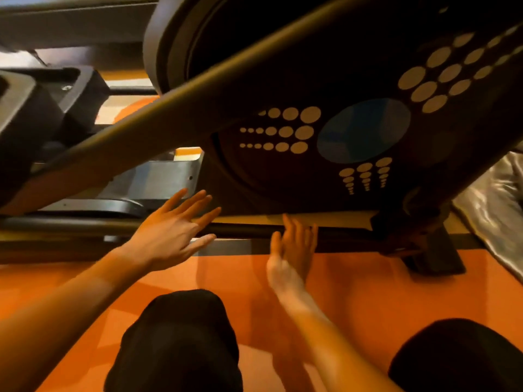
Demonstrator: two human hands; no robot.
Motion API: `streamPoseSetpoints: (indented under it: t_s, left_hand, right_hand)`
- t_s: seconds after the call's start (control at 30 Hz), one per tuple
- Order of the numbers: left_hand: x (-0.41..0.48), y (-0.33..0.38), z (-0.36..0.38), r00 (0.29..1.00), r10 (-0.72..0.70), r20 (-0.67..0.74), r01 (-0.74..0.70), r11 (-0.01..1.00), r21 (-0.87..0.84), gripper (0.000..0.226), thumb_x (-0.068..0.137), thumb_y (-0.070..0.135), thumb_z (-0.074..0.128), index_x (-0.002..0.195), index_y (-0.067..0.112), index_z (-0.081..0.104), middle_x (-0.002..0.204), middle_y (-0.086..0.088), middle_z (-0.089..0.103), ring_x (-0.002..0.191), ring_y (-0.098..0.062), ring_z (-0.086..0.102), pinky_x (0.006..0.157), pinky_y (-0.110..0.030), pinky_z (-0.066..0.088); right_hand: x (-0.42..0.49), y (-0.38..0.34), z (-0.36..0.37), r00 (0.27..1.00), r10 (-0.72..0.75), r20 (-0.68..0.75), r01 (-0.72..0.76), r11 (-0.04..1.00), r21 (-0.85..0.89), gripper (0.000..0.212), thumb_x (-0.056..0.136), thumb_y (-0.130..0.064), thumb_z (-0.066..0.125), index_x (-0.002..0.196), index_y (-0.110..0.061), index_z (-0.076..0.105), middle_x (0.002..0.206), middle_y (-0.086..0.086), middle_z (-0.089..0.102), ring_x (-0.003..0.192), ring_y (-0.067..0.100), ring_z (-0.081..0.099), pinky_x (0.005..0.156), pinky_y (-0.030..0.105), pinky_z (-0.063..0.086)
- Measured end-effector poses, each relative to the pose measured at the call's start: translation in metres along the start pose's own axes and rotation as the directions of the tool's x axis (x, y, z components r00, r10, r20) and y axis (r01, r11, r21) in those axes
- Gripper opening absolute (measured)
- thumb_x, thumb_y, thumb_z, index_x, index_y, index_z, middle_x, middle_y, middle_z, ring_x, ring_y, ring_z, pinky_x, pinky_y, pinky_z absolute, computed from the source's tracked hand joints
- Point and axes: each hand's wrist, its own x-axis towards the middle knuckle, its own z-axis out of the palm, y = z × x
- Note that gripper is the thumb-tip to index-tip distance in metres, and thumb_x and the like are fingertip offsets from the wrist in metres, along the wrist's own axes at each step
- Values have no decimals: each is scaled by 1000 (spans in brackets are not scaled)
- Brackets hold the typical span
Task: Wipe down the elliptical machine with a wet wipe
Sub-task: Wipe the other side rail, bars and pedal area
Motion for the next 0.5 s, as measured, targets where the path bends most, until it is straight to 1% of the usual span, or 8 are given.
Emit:
streamPoseSetpoints:
  t_s: [0.07,0.1,0.13,0.17,0.27,0.33,0.43,0.5]
  left_hand:
    - [6,-5,4,998,54,26,-55,998,40,71,107,65,15,160,22,35,164,-12,38,157,-28,22,127,-55,16]
    - [7,-7,5,997,75,37,-77,996,47,72,107,66,16,161,22,34,165,-11,36,158,-28,20,127,-56,18]
    - [8,-8,5,995,92,46,-93,995,41,73,106,67,16,162,23,33,166,-9,34,158,-27,19,127,-57,18]
    - [8,-9,4,994,98,47,-100,994,34,73,106,68,17,162,24,32,166,-8,33,159,-27,18,127,-57,19]
    - [7,-7,3,998,60,30,-61,998,25,71,106,67,18,161,25,33,165,-6,35,158,-28,21,125,-58,23]
    - [7,-5,1,998,53,25,-54,998,21,69,106,65,18,160,26,35,164,-6,37,157,-28,23,124,-59,26]
    - [7,-6,0,998,55,42,-56,998,16,67,108,62,14,159,26,37,164,-6,39,157,-28,24,123,-60,27]
    - [8,-4,1,998,44,42,-45,999,28,68,108,61,11,159,25,38,163,-6,40,157,-28,24,123,-59,26]
  right_hand:
    - [-12,-12,9,971,-160,177,161,987,11,66,101,-45,25,148,-6,48,154,10,47,147,26,38,127,39,4]
    - [-9,-6,7,948,-233,215,244,970,-24,66,101,-47,25,150,-7,45,156,10,46,148,25,36,127,39,5]
    - [-5,8,3,935,-280,218,302,951,-72,66,102,-47,26,150,-7,46,153,11,49,146,25,38,126,40,8]
    - [0,27,-5,942,-276,189,303,944,-129,64,103,-47,27,147,-7,49,148,13,53,141,27,42,125,43,13]
    - [19,84,-38,994,-71,78,86,976,-201,70,106,-53,17,139,-4,55,138,15,59,132,33,49,122,51,24]
    - [28,107,-50,999,37,-1,-36,974,-224,69,107,-51,18,135,-2,57,137,16,59,131,35,50,122,51,24]
    - [37,113,-42,958,221,-184,-249,958,-144,66,106,-44,21,129,4,59,137,22,58,130,40,50,121,55,24]
    - [38,94,-31,911,328,-250,-351,935,-54,67,105,-44,21,126,5,60,134,24,57,129,41,49,122,55,21]
